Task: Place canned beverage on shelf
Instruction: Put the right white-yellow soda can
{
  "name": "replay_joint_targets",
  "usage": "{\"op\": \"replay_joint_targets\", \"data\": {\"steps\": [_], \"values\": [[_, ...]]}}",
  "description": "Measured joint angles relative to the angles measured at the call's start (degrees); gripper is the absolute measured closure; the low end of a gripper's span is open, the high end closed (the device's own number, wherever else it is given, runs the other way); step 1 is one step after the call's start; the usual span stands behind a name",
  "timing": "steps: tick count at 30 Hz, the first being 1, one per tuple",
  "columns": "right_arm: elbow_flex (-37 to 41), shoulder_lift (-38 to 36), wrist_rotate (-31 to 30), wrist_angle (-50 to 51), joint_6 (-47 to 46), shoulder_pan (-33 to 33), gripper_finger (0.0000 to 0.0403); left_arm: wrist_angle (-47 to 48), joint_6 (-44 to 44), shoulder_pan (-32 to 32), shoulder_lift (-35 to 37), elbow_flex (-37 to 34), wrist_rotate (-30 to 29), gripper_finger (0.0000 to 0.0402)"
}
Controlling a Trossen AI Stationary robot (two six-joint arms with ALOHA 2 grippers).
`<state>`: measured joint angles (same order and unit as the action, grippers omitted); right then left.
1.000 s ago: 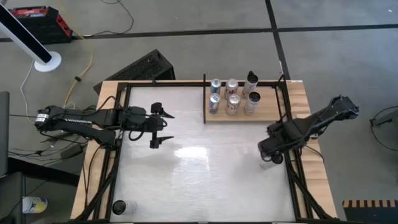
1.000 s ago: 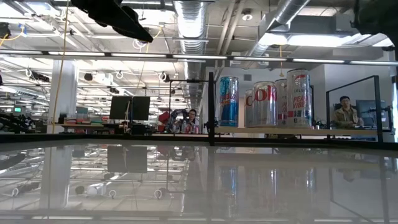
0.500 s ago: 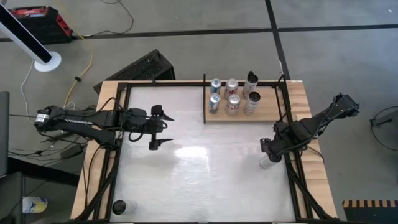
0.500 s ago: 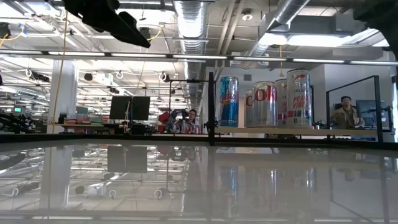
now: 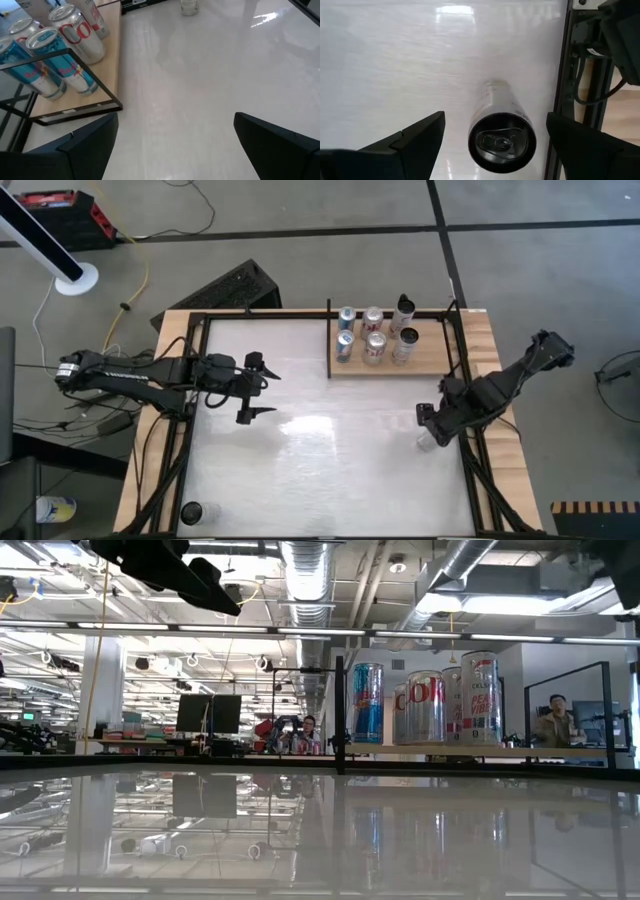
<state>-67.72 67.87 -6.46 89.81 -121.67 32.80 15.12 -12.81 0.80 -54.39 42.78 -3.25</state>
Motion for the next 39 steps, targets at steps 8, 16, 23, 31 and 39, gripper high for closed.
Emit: {"op": "replay_joint_targets", "data": {"steps": [8,16,23,31,39], "values": [[-0.29,1.89,0.05,-0.04,-1.01,1.39,0.003,0.12,0.5,0.0,-0.02,-0.04,-0.02,0.002],[-0.31,3.88,0.32,0.47,-3.24,2.72,0.003,0.04,-0.01,0.0,-0.02,-0.04,-0.07,0.002],[-0.3,6.92,3.6,0.29,-4.97,3.53,0.003,0.17,-0.67,0.0,-0.02,-0.04,-0.07,0.002],[-0.29,9.65,5.23,-0.19,-6.14,4.04,0.003,0.44,-1.01,0.0,-0.02,-0.04,0.01,0.002],[-0.27,10.53,5.2,-2.57,-6.44,4.01,0.0035,0.43,-1.59,0.0,-0.02,-0.04,0.04,0.002]]}}
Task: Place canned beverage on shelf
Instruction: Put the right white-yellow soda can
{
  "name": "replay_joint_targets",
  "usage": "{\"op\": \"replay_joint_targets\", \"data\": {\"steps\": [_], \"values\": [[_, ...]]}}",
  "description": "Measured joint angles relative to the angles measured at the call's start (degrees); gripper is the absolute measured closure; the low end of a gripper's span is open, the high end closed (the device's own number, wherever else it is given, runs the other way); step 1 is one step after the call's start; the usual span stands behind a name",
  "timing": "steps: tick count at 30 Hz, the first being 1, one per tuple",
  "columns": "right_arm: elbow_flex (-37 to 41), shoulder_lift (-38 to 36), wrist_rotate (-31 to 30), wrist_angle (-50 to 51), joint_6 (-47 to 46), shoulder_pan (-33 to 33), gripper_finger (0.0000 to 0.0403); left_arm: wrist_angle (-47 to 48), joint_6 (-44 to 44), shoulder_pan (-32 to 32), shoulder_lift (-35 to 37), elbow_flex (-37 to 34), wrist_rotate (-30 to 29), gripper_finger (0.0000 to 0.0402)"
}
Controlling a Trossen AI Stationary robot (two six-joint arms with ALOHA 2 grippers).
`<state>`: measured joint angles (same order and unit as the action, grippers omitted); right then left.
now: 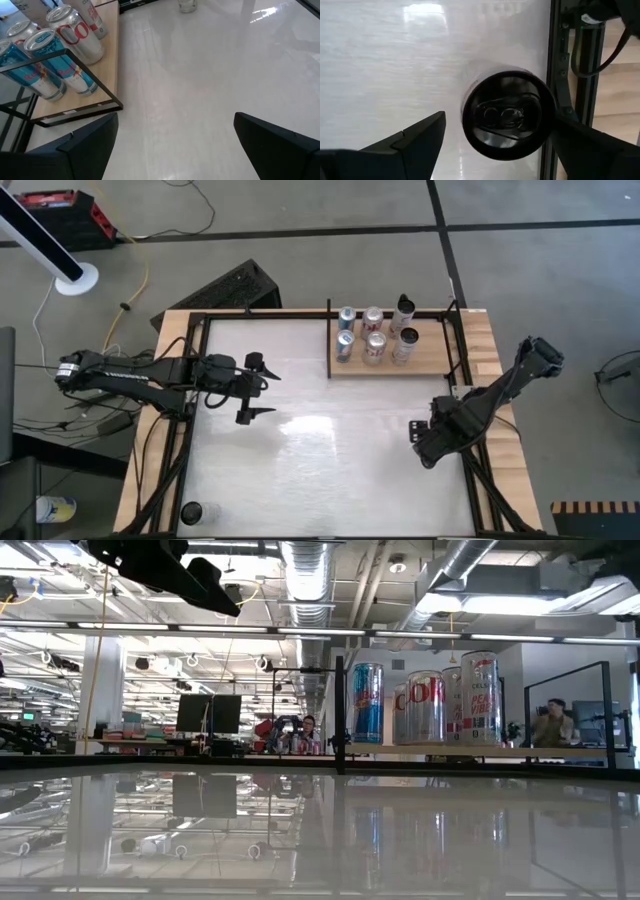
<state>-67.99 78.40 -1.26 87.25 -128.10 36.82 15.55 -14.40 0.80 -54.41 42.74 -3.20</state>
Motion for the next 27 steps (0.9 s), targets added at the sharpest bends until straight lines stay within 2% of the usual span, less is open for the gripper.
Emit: {"op": "replay_joint_targets", "data": {"steps": [3,9,14,17,21,27], "values": [[0.0,0.07,-0.03,-0.27,-0.03,0.33,0.0052,-0.02,-0.56,-0.01,0.0,0.0,0.0,0.002],[-0.02,0.45,-0.09,0.03,-0.82,0.26,0.0124,0.03,-0.58,-0.02,0.0,0.0,0.0,0.002],[-0.02,0.45,-2.3,-0.11,3.01,0.26,0.0131,0.3,-0.62,-0.02,0.0,0.0,0.0,0.002],[0.02,0.0,-6.41,-0.93,11.1,0.16,0.0131,0.3,-0.64,-0.02,0.0,0.0,0.0,0.002],[0.02,-0.07,-11.97,-4.7,28.5,-1.06,0.0131,-0.05,-0.86,-0.02,0.0,0.0,0.0,0.002],[0.02,-0.07,-11.21,-9.81,51.68,-4.84,0.0131,-2.41,-0.51,-0.02,-0.02,0.0,0.02,0.002]]}}
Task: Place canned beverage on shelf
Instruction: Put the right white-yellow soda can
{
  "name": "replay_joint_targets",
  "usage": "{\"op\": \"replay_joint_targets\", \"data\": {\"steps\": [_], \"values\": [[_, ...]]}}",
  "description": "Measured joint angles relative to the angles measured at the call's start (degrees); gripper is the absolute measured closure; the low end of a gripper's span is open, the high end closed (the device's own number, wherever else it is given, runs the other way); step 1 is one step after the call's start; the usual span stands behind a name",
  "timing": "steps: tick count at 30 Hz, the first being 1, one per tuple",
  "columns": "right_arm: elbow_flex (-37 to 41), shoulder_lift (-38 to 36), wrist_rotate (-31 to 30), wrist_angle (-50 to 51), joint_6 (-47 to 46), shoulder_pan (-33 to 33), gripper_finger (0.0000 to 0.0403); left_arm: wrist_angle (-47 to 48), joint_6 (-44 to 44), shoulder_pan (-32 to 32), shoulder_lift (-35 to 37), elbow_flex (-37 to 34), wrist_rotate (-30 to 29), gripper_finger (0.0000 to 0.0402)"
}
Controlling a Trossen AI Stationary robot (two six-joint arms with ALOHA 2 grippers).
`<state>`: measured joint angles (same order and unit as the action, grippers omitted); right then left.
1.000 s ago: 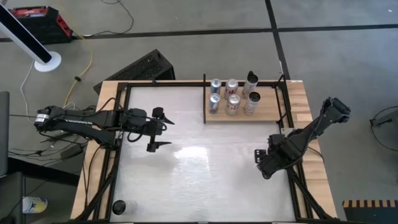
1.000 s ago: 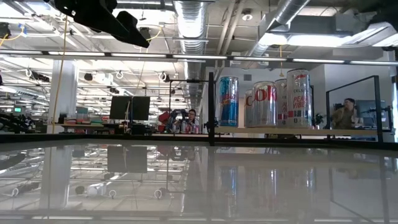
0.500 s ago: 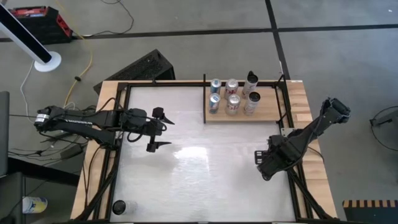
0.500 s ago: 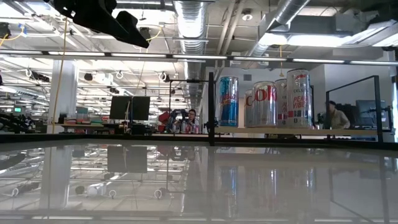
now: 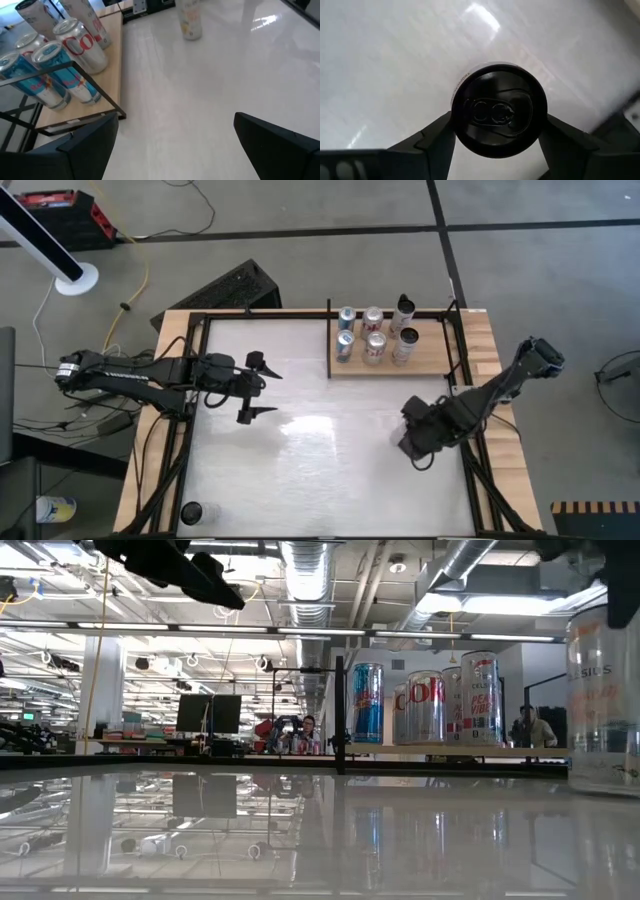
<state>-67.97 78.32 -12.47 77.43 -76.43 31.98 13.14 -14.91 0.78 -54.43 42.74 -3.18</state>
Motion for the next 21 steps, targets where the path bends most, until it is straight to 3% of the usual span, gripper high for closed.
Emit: {"op": "replay_joint_targets", "data": {"steps": [6,13,21], "values": [[-0.1,-0.11,5.14,-3.16,15.4,-4.93,0.0131,-2.14,0.7,0.0,0.0,0.0,-0.17,0.002],[-0.15,-0.18,7.62,-3.5,26.72,-8.15,0.0131,-4.19,2.85,0.0,0.0,0.0,-1.2,0.002],[-0.12,-0.15,8.58,-3.43,28.28,-5.82,0.0116,-5.37,7.85,0.0,0.0,0.0,-2.51,0.002]]}}
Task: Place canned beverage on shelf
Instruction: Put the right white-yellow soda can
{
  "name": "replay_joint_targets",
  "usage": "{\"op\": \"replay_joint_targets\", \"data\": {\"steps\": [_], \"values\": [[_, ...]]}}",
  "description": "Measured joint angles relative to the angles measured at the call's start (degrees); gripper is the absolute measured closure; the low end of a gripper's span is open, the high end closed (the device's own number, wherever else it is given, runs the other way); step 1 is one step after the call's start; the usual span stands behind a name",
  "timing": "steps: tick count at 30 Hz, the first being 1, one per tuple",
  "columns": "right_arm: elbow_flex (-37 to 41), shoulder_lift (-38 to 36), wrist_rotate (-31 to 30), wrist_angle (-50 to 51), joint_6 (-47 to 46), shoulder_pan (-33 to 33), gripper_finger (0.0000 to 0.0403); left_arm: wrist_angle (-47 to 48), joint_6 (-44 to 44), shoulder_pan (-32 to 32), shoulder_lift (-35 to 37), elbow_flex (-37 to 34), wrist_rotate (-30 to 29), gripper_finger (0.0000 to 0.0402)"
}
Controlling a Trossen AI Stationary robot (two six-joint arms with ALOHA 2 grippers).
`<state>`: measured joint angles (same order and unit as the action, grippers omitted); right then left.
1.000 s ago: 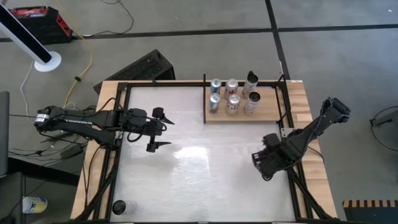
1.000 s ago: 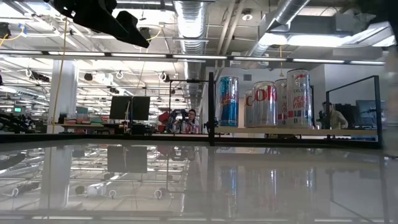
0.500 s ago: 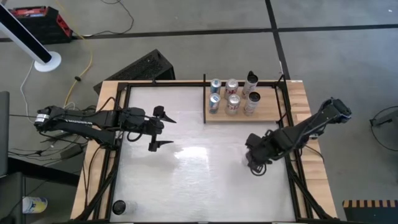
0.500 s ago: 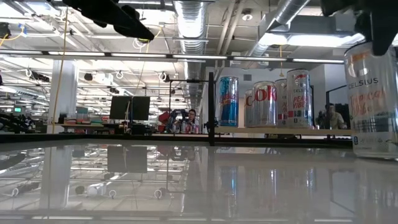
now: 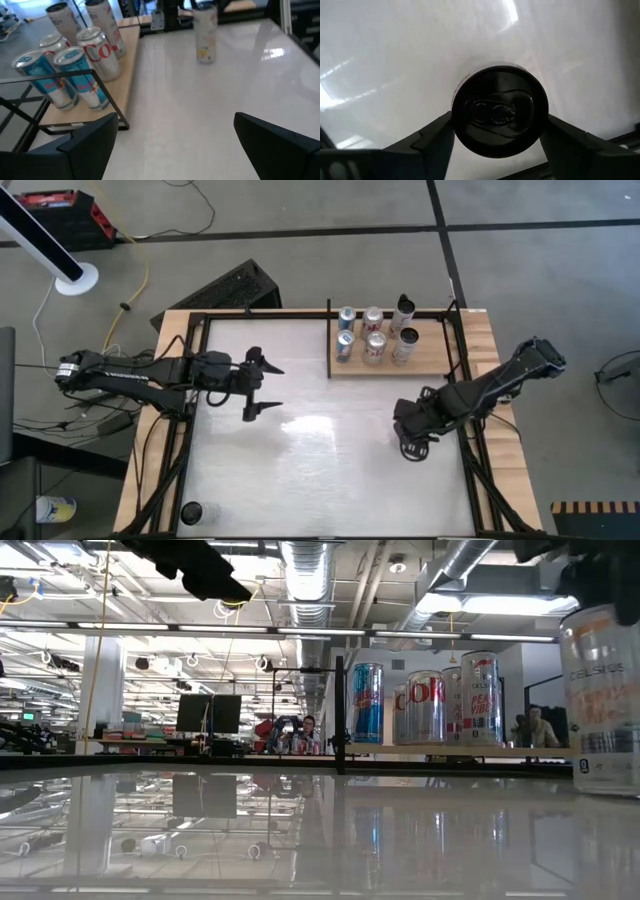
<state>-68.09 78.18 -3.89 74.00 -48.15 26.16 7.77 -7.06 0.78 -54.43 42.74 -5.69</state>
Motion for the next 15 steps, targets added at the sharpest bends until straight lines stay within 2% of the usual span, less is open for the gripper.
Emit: {"op": "replay_joint_targets", "data": {"steps": [7,12,15], "values": [[0.19,0.19,3.74,-0.56,-3.0,2.73,0.0039,-3.85,7.67,0.0,0.0,0.0,0.45,0.002],[0.19,0.19,4.68,0.08,-5.35,4.64,0.0028,-4.56,15.25,0.82,-0.34,-0.03,0.24,0.002],[0.19,0.19,4.69,0.27,-7.74,5.52,0.0026,-8.42,18.25,3.58,-1.54,-1.99,0.17,0.002]]}}
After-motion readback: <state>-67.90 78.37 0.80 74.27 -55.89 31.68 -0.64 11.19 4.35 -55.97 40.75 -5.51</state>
